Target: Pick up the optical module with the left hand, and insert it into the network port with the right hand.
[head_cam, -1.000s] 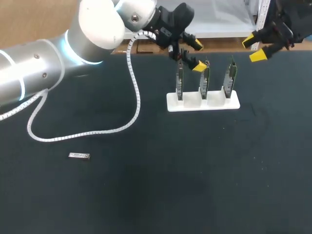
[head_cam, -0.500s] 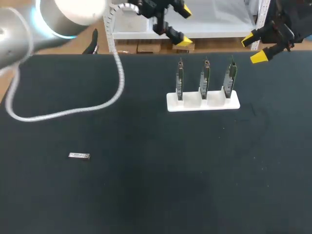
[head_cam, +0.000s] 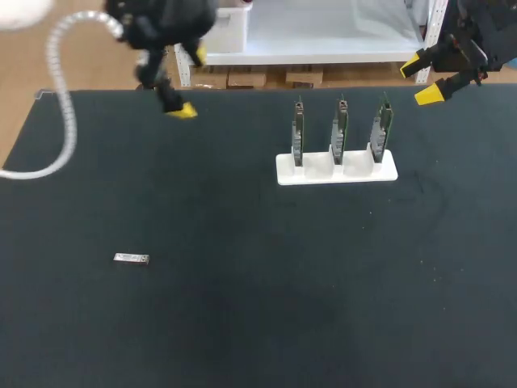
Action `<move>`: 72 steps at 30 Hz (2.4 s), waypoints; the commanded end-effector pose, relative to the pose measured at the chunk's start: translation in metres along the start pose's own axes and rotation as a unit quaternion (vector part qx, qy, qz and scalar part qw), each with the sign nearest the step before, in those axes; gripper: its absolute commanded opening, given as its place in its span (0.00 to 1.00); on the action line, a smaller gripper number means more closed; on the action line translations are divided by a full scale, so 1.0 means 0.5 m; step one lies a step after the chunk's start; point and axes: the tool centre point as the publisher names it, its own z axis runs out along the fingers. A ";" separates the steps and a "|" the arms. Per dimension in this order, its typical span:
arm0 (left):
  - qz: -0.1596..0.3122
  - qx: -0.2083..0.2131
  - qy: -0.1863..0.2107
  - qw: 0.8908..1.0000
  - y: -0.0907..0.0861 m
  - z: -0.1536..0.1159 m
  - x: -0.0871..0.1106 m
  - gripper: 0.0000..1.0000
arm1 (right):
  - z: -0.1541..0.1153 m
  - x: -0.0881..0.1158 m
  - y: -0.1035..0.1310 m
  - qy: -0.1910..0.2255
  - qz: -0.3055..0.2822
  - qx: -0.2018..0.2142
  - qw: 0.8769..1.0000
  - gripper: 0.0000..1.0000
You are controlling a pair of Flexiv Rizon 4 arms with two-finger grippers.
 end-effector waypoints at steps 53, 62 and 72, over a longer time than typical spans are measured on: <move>-0.046 0.034 0.132 0.990 -0.378 0.106 0.240 1.00 | 0.001 0.001 0.005 0.000 -0.001 0.003 1.000 1.00; -0.066 0.064 0.147 0.985 -0.389 0.189 0.280 1.00 | 0.001 0.001 0.005 0.000 -0.001 0.003 1.000 1.00; -0.049 0.068 0.157 0.984 -0.371 0.265 0.282 1.00 | 0.001 0.001 0.005 0.000 -0.001 0.003 1.000 1.00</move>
